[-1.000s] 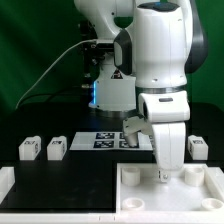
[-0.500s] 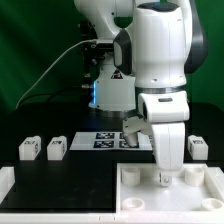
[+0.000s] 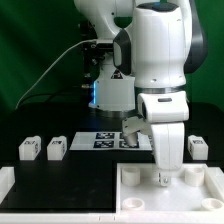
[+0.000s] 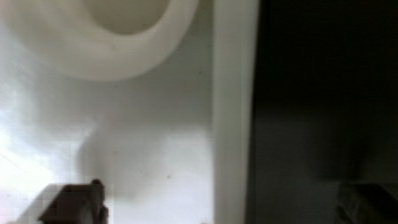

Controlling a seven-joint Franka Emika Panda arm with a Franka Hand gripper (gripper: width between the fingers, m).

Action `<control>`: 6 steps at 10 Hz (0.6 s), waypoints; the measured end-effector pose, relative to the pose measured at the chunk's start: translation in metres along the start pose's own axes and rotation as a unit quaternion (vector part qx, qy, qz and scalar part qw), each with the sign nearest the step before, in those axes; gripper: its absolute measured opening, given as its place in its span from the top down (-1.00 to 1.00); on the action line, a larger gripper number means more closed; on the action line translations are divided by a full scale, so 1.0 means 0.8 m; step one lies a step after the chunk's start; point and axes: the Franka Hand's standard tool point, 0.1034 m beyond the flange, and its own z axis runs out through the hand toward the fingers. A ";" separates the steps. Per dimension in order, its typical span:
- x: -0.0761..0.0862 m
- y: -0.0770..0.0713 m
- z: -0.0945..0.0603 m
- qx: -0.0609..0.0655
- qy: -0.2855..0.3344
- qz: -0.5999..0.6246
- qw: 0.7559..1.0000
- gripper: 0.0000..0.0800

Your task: Assemble one leg

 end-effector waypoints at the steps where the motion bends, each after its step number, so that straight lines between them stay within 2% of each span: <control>1: 0.000 0.001 -0.002 -0.001 0.000 0.013 1.000 -0.62; 2: 0.000 0.005 -0.017 -0.010 -0.001 0.051 0.999 -0.62; 3: 0.003 0.002 -0.031 -0.019 0.000 0.088 0.996 -0.62; 4: 0.014 -0.004 -0.041 -0.023 0.003 0.165 0.986 -0.62; 6: 0.046 -0.009 -0.057 -0.026 0.016 0.342 0.939 -0.62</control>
Offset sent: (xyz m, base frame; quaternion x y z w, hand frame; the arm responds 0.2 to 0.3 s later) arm -0.0179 0.0140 0.0388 -0.0395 -0.0018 0.1994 0.9791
